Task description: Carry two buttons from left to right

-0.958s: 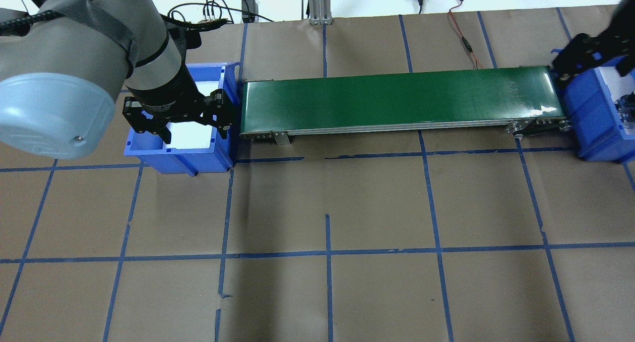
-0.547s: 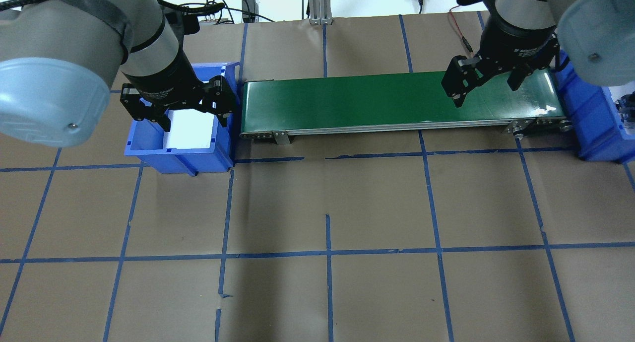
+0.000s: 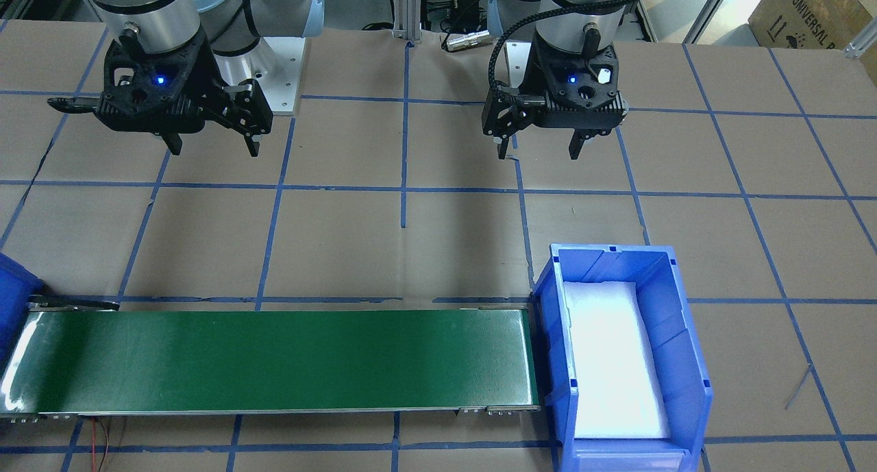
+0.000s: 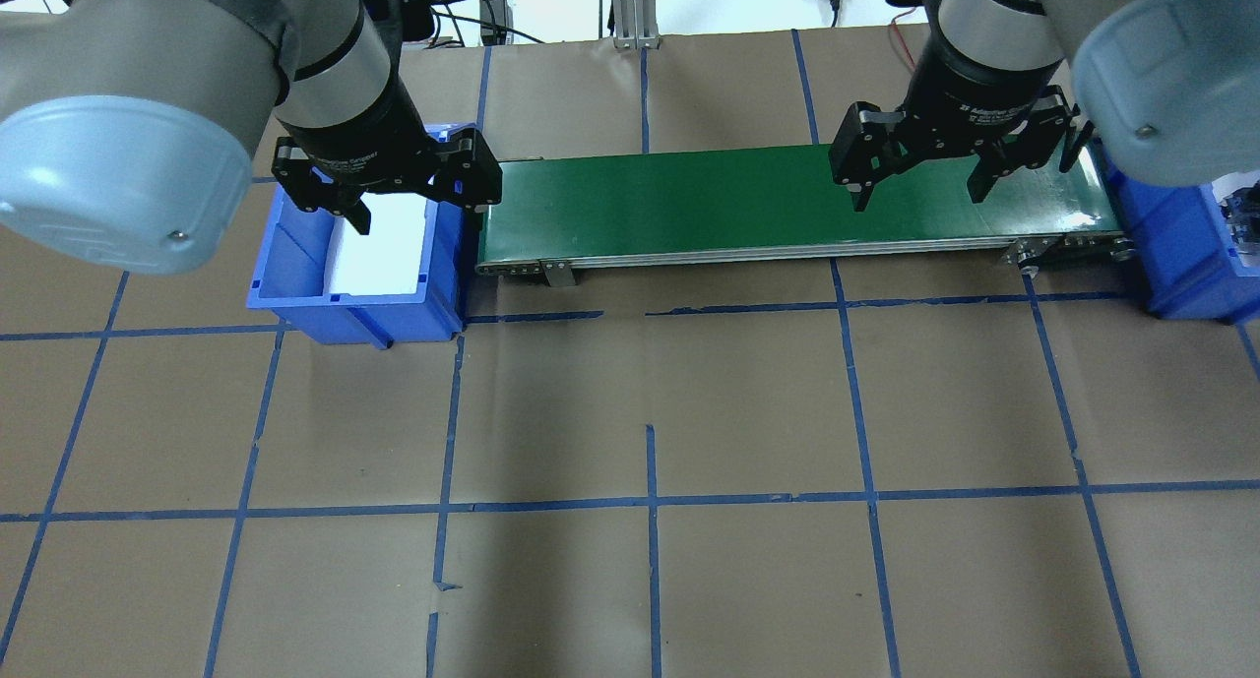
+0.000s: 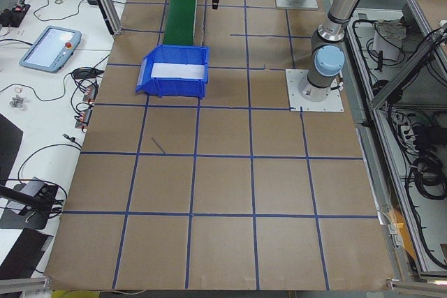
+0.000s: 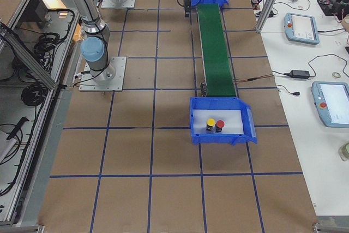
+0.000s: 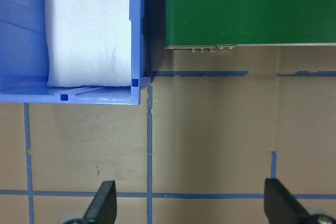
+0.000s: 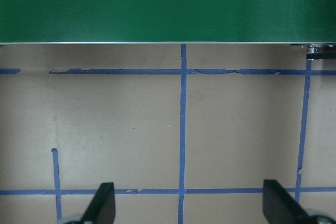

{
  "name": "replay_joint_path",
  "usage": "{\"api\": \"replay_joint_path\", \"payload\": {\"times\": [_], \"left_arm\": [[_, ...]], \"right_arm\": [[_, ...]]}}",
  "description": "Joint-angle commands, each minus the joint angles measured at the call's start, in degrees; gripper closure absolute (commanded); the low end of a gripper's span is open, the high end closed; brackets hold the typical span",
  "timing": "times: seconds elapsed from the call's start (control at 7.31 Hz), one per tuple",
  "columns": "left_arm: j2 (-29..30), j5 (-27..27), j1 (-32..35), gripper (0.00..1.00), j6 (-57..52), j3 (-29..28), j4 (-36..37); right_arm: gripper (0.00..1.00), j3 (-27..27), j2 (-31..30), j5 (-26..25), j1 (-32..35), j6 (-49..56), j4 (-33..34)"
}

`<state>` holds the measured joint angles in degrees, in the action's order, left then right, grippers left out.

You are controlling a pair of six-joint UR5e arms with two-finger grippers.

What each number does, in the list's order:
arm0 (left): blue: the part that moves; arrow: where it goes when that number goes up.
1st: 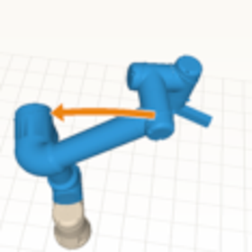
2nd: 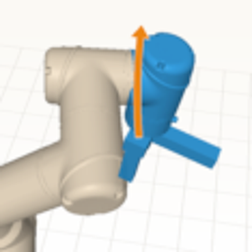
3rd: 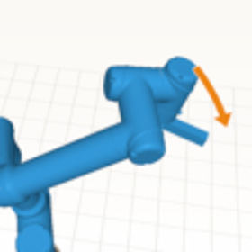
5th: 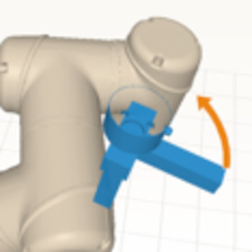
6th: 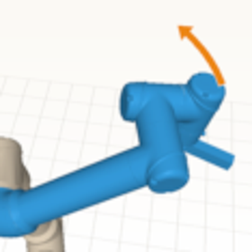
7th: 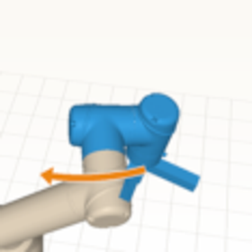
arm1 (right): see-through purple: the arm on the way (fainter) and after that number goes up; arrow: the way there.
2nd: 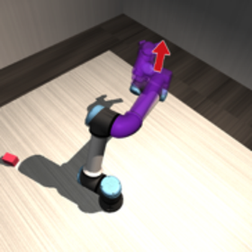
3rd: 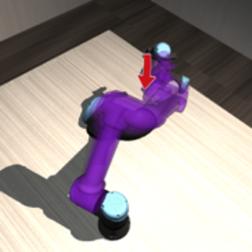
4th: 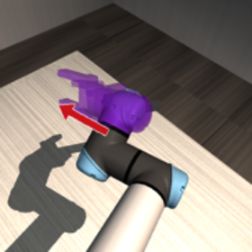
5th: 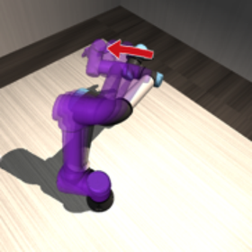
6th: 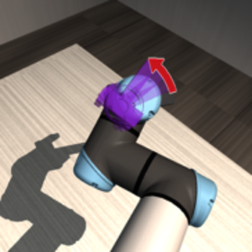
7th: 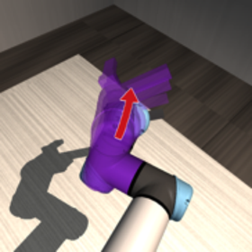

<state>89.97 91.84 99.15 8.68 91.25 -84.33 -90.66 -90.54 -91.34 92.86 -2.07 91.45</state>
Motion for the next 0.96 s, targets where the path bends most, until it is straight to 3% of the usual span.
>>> {"api": "replay_joint_path", "payload": {"times": [0.0,0.27,0.82], "left_arm": [[-0.7,-1.3,-0.4,0.0,-4.1,-0.5,0.0],[-1.6,-1.4,-6.3,0.0,-7.4,-0.4,-0.9],[-1.7,-1.1,-7.1,0.0,-7.7,-0.3,-0.8]], "right_arm": [[0.0,0.2,0.2,0.2,0.0,-0.4,0.0],[0.0,0.6,0.2,0.0,-0.9,-0.1,0.3],[0.0,0.5,0.2,0.2,-0.7,-0.4,0.4]]}}
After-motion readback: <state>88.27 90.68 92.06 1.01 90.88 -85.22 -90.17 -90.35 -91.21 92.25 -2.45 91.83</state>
